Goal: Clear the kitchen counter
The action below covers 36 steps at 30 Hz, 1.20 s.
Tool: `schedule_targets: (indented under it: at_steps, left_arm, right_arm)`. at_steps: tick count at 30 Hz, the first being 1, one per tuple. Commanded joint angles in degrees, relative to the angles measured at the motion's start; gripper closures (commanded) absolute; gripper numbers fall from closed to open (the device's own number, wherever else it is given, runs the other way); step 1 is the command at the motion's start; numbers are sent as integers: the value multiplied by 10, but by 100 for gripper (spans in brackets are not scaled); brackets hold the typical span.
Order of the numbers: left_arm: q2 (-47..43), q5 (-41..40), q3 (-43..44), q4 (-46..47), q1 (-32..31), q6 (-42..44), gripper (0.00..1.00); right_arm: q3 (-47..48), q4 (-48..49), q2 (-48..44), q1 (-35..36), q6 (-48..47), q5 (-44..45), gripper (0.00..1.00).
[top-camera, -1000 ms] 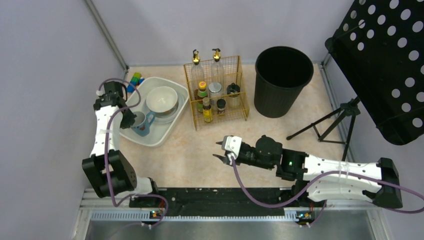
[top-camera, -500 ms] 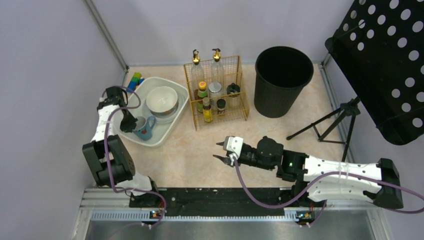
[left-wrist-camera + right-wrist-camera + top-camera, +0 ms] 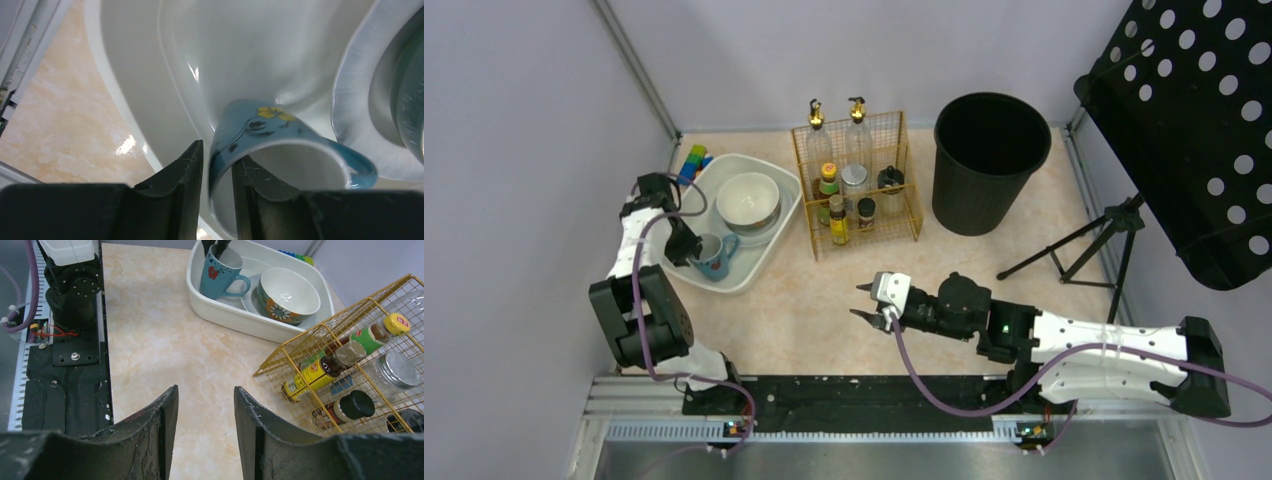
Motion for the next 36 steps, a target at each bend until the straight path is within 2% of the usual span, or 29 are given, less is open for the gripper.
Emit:
schedule_targets:
  at_steps: [1,7,16,21,26,31,32,33,36]
  left_arm:
    - [-28,21,-12,10,-1,-2,65]
    - [-62,42,-23,14,-2,-1,56]
    - [-117,71,-18,-13,-1,-5,50]
    - [-162,76,-12,-48,-1,-10,48]
    - [-218,105,-12,-66,-2,-15,45]
    - [-279,175,-10,-68,-8,-11,44]
    - [-288,196,-13,-68,-12,-6,41]
    - [-296,216,-15,-68,-14,-1,39]
    - [-322,251,-23,-72,-25,13,36]
  right_arm:
    - [4,17,-9,2,13,3,56]
    - [5,7,-12,3,20,4,56]
    - [14,-1,-10,2,28,12,55]
    - [31,-13,-2,3,30,42,49]
    - [50,-24,14,3,41,61,32]
    - [67,-35,20,2,80,117,22]
    - [72,-41,21,3,91,133,16]
    - [81,-52,23,2,102,155,4]
    - [123,-124,38,3,126,187,1]
